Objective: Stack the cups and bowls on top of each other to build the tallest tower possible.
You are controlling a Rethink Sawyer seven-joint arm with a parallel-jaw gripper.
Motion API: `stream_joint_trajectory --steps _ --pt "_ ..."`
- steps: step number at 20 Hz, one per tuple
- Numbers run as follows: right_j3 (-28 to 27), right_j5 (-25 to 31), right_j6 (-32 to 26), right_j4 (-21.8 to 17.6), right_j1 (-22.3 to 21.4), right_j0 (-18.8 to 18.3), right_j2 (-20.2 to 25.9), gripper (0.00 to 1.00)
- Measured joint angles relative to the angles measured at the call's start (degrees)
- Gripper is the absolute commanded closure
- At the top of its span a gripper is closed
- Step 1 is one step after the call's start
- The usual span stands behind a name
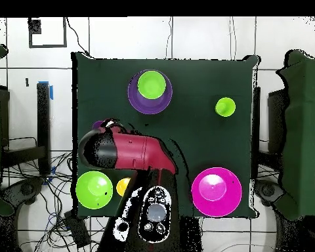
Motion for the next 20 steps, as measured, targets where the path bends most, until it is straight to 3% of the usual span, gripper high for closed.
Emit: stream_joint_trajectory --steps 16,20 --pt "2.45 -0.98 2.80 6.10 -0.26 9.16 -5.87 0.00" --pt "2.76 -0.98 3.95 7.07 -0.27 9.79 -6.48 0.00"
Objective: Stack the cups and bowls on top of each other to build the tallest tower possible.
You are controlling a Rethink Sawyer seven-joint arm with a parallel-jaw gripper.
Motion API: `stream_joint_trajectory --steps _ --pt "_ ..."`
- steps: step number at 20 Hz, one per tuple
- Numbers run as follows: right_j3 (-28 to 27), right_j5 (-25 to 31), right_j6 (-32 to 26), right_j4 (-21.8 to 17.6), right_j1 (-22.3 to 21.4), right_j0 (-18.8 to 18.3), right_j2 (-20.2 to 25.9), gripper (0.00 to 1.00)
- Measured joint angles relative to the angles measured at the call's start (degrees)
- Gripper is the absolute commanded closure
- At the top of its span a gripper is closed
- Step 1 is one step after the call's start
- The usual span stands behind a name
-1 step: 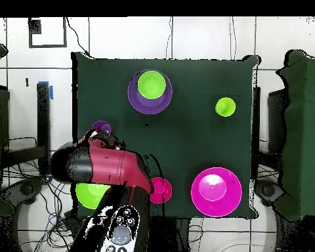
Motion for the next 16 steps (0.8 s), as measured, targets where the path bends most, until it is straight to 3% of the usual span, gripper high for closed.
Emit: stream_joint_trajectory --steps 16 --pt "0.86 0.00 1.14 2.59 -0.03 2.10 -1.79 0.00"
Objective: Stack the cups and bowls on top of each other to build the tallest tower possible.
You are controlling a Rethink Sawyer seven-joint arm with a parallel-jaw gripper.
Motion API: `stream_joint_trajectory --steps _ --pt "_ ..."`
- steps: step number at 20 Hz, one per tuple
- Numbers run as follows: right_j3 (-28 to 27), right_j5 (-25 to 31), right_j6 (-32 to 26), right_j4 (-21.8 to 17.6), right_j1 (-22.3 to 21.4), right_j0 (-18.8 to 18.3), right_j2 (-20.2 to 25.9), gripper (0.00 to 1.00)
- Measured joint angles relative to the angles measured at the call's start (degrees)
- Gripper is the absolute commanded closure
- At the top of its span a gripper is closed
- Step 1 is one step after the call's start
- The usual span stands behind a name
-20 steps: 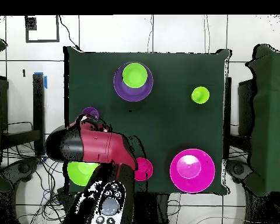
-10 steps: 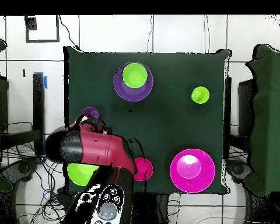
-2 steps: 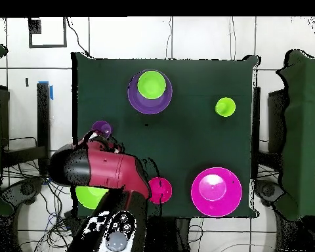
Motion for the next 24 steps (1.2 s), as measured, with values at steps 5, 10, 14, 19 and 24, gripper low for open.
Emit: stream_joint_trajectory --steps 5,10,14,19,24 --pt "1.02 -0.37 0.39 1.87 0.00 1.75 -0.63 0.00" --pt "1.79 -1.43 1.93 3.79 0.00 4.41 -1.63 0.00" --pt "2.23 -3.08 3.94 5.30 0.72 6.58 -2.05 0.00" --pt "3.18 -5.68 6.02 6.73 2.20 8.22 -2.08 0.00" --pt "4.46 -7.98 7.61 7.82 4.54 9.32 -2.09 0.00"
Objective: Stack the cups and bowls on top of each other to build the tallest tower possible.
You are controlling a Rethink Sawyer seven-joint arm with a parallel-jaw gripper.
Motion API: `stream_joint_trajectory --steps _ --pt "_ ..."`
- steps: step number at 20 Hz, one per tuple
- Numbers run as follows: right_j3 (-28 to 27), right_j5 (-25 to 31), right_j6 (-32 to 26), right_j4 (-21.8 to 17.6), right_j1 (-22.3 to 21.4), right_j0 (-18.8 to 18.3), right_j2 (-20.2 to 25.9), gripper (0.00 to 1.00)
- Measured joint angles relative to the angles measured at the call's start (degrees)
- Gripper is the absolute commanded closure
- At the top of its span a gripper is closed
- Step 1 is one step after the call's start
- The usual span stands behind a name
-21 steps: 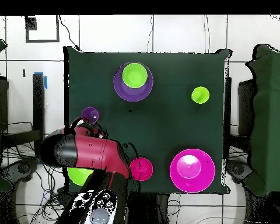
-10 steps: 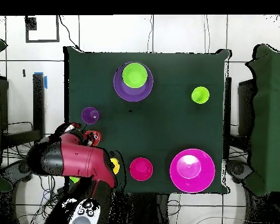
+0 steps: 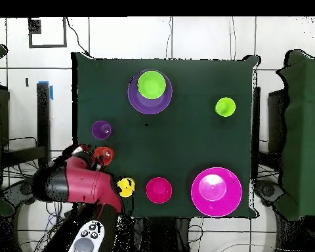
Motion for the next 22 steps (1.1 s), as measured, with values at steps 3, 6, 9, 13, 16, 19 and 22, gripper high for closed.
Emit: stream_joint_trajectory --steps 3,6,9,13,16,19,22 --pt "0.89 -1.87 0.79 0.70 1.54 0.51 0.03 0.00" --pt "2.10 -3.76 1.79 1.44 2.89 0.69 0.44 0.00" --pt "3.58 -5.42 2.72 2.29 3.89 0.70 1.07 0.00" --pt "5.41 -6.92 3.85 3.19 4.51 0.90 1.74 0.00" --pt "7.08 -7.66 4.97 4.07 4.56 1.50 2.27 0.00" --pt "8.33 -7.87 6.21 5.08 4.56 2.40 2.76 0.00" --pt "8.95 -7.85 7.13 5.68 4.55 3.04 3.17 0.00"
